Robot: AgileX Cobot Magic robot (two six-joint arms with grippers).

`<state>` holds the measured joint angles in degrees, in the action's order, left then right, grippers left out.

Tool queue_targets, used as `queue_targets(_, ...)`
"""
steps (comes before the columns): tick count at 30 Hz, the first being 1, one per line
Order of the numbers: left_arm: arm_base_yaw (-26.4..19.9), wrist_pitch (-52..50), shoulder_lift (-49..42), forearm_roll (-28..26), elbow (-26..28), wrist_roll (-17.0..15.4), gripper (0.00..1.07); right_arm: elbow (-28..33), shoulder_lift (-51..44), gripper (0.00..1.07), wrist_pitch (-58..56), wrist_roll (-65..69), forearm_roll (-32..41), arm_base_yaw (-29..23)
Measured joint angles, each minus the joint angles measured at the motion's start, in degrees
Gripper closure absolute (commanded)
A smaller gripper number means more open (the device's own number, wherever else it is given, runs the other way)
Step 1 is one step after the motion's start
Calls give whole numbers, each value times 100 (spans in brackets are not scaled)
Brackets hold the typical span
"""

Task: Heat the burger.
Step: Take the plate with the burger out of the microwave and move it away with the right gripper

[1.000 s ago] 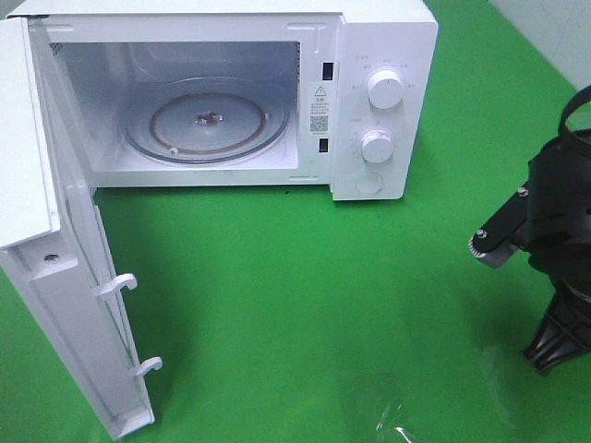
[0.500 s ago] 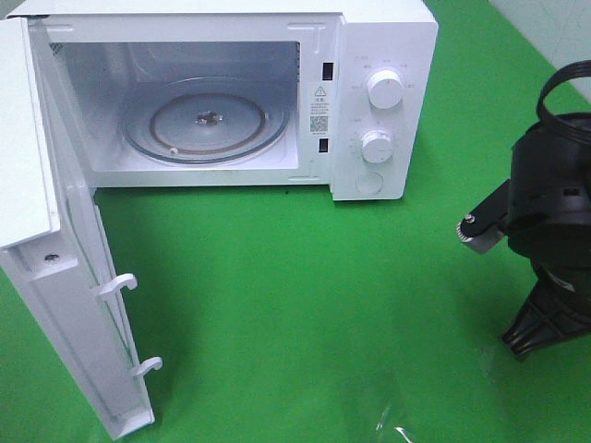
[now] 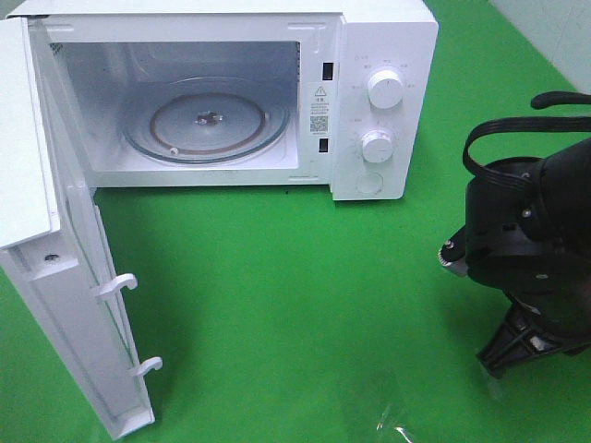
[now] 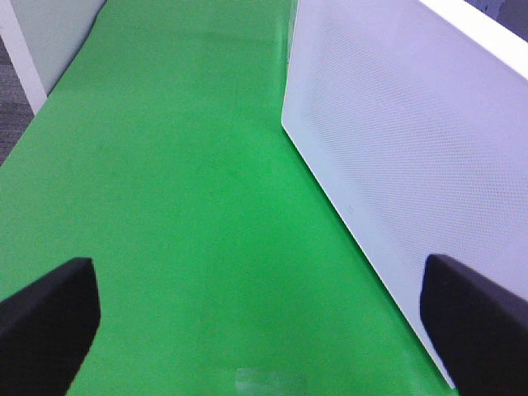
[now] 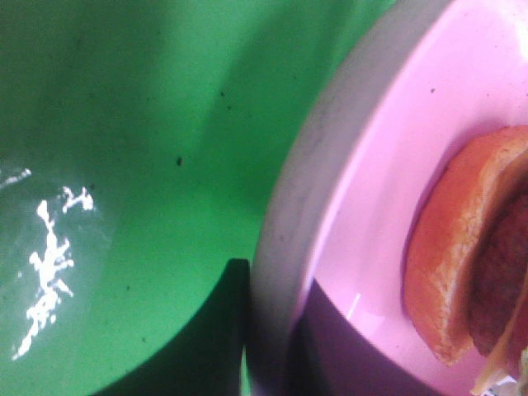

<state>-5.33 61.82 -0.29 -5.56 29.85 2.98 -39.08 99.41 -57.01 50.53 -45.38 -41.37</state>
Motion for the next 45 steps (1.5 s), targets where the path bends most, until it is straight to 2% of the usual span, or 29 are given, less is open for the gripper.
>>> queue_targets(14,0,0,0,0,0,0,9,-6,670,107,453,361,-183,29)
queue_targets(18,0,0,0,0,0,0,9,-11,980,107,842,521,-212,281)
queue_targets(26,0,0,0,0,0,0,9,-11,1112,103,928,688,-395,453)
queue_targets(27,0,0,0,0,0,0,9,-11,1117,99,928,722,-424,458)
queue_targets(30,0,0,0,0,0,0,9,-11,1117,97,928,722,-424,458)
queue_targets(31,0,0,0,0,0,0,9,-11,1117,92,928,745,-435,458)
queue_targets(32,0,0,0,0,0,0,9,-11,1117,92,928,745,-435,458)
queue_targets(34,0,0,0,0,0,0,9,-11,1117,80,762,739,-458,458)
queue_targets(35,0,0,0,0,0,0,9,-11,1117,80,762,739,-458,458)
queue_targets(36,0,0,0,0,0,0,9,-11,1117,74,722,710,-458,458)
queue_targets(37,0,0,0,0,0,0,9,-11,1117,74,722,710,-458,458)
queue_targets(38,0,0,0,0,0,0,9,-11,1117,69,688,665,-441,458)
queue_targets(45,0,0,0,0,0,0,9,-11,963,67,630,613,-183,401)
